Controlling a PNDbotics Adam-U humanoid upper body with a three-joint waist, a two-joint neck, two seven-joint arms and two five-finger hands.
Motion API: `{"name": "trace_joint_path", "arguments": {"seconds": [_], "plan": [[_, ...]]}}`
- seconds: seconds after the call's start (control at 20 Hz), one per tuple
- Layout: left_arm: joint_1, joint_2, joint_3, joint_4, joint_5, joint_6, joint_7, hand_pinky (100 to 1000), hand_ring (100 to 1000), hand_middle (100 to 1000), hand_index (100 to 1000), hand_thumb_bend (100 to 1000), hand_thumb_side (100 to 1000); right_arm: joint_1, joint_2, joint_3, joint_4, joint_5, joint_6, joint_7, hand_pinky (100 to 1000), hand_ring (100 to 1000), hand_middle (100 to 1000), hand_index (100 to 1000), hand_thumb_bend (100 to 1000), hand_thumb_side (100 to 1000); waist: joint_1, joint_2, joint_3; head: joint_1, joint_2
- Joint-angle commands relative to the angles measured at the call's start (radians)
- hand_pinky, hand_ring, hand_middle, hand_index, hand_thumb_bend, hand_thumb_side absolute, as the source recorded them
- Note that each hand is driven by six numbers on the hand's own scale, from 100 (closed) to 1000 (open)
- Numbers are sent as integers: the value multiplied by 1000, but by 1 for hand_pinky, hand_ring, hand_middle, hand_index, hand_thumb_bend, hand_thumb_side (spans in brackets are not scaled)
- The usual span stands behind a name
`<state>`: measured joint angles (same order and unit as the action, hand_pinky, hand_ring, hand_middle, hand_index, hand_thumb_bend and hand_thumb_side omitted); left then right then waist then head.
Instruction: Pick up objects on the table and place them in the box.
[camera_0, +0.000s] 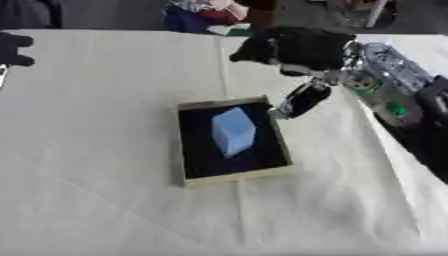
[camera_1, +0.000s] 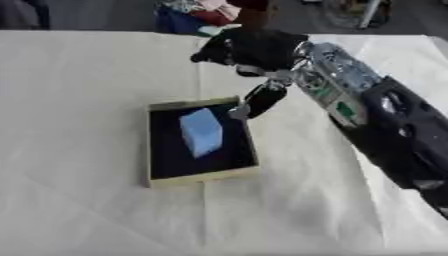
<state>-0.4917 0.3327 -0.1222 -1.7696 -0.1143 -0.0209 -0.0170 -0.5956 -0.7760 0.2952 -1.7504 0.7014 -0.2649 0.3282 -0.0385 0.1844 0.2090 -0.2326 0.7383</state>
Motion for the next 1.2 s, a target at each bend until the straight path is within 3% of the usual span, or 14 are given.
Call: {"name": "trace_joint_path", "arguments": {"seconds": [0.05, 0.2, 0.5, 0.8, 1.2], "plan": [[-4, 21, 18, -7, -2, 0, 12, 695, 777, 779, 888, 340, 791, 41, -66, -113, -92, -160, 80, -104, 893, 895, 844, 956, 278, 413, 3, -18, -13, 19, 3], [2, 24, 22, -6, -4, 0, 17, 695, 777, 779, 888, 341, 791, 123, -81, -201, -150, -259, 136, -210, 874, 881, 833, 944, 269, 404, 2, -16, -33, 35, 0], [8, 26, 28, -3, -5, 0, 25, 694, 777, 778, 888, 341, 791, 266, -52, -323, -213, -320, 195, -377, 844, 860, 818, 929, 253, 398, 5, -10, -61, 52, -4], [12, 25, 32, -1, -6, -1, 30, 694, 777, 778, 888, 341, 790, 337, -3, -388, -229, -373, 214, -497, 818, 842, 801, 915, 237, 395, 8, -8, -72, 61, 1], [17, 24, 36, 0, -5, -1, 36, 693, 778, 778, 888, 341, 790, 410, 63, -422, -249, -411, 214, -589, 800, 828, 792, 906, 241, 405, 12, -3, -80, 77, 7]]}}
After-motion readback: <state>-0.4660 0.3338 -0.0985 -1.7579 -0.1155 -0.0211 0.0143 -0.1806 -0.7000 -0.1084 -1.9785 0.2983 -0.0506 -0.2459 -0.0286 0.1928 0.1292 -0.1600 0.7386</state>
